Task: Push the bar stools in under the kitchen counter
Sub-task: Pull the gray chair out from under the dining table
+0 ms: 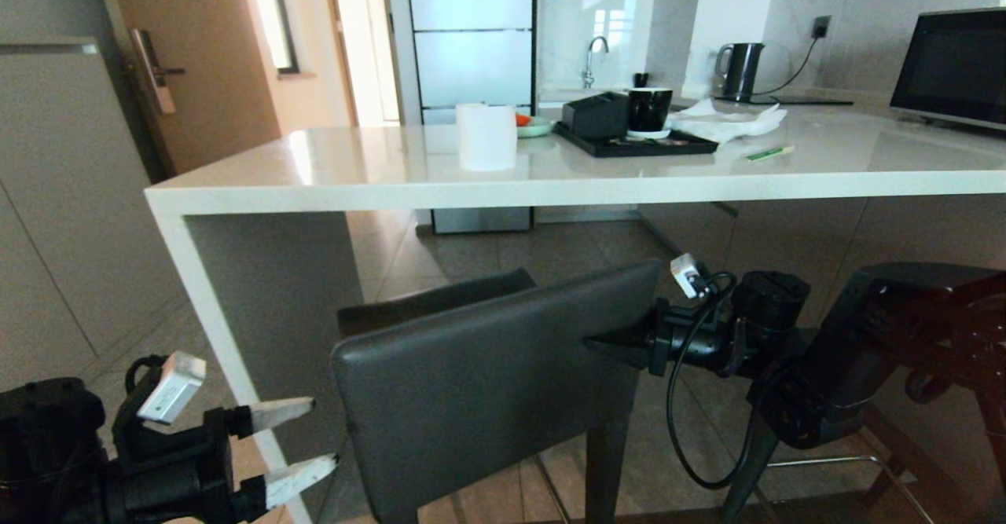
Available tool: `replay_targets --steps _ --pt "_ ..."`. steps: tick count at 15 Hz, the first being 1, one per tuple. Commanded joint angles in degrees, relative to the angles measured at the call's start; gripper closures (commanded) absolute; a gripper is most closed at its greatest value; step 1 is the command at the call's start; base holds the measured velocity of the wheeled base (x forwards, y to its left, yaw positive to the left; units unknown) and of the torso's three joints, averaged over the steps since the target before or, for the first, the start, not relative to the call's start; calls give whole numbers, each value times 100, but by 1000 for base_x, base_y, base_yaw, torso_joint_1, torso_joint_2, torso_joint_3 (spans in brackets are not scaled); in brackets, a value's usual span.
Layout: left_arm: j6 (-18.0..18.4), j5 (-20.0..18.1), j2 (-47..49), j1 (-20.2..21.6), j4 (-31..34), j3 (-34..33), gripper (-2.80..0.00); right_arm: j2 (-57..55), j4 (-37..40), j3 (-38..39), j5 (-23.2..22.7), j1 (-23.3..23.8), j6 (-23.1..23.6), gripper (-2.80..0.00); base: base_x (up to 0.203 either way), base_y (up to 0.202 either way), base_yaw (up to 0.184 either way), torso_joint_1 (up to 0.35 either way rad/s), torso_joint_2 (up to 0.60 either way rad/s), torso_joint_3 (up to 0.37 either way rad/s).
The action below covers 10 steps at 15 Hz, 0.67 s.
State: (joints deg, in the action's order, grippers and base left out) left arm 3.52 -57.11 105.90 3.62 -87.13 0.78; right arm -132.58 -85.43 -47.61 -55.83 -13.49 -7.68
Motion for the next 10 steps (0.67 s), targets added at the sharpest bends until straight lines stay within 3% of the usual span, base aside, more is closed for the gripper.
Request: replay_targets --steps 1,6,10 --pt "2 598 35 -445 -53 209 -280 40 -44 14 -33 5 -5 -280 0 0 0 0 0 0" --pt "-16 764 703 -783 -53 978 -280 65 -71 112 -33 5 5 -280 0 0 0 0 0 0" --pt "-47 779 1187 -598 -53 1527 -280 329 -79 353 -33 -149 15 -280 0 0 0 0 0 0"
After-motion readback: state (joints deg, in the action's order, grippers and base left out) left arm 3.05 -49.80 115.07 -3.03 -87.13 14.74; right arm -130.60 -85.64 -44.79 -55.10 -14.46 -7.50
